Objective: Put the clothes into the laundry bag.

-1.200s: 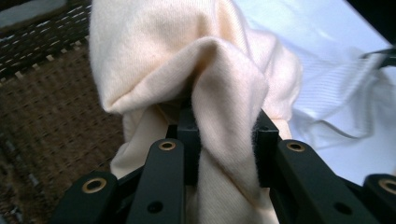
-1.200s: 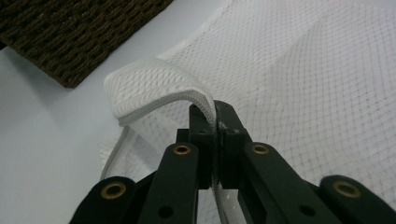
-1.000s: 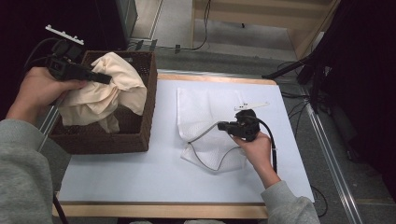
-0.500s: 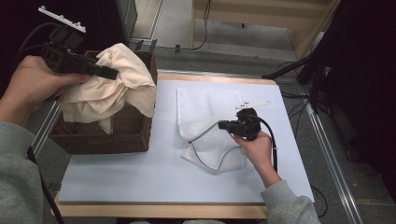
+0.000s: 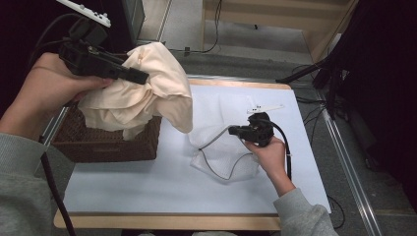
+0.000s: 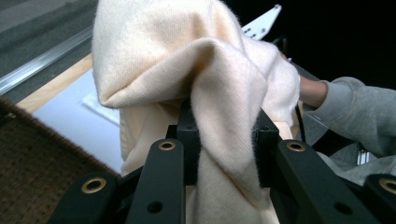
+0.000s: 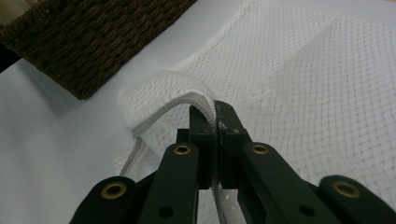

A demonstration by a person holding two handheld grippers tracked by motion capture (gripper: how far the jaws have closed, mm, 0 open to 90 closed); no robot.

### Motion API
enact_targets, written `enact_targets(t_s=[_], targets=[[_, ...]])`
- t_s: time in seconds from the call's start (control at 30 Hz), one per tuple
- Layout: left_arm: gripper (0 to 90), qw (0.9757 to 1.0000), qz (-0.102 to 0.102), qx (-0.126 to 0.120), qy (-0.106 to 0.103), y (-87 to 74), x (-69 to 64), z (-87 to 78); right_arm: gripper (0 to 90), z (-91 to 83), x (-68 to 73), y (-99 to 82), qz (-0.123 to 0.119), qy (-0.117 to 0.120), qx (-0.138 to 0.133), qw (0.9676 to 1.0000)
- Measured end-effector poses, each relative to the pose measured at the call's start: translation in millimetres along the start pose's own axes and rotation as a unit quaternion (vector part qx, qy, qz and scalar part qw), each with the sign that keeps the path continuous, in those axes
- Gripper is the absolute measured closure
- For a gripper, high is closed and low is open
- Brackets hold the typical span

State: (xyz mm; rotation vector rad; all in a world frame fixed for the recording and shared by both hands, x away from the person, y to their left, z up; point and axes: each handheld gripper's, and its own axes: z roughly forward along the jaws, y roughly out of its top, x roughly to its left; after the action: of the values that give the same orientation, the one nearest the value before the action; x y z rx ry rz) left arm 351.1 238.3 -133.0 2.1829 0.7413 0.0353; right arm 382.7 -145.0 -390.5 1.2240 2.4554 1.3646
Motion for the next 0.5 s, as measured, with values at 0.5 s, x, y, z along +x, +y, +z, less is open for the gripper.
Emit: enact_targets(t_s=[0.5], targets=[[72.3,0.9975,0.060,0.013,-0.035,29.0,-56.5,25.5,88.0,-2.8,0.6,0.8,0.001,-0.001,-0.004,1.0000]])
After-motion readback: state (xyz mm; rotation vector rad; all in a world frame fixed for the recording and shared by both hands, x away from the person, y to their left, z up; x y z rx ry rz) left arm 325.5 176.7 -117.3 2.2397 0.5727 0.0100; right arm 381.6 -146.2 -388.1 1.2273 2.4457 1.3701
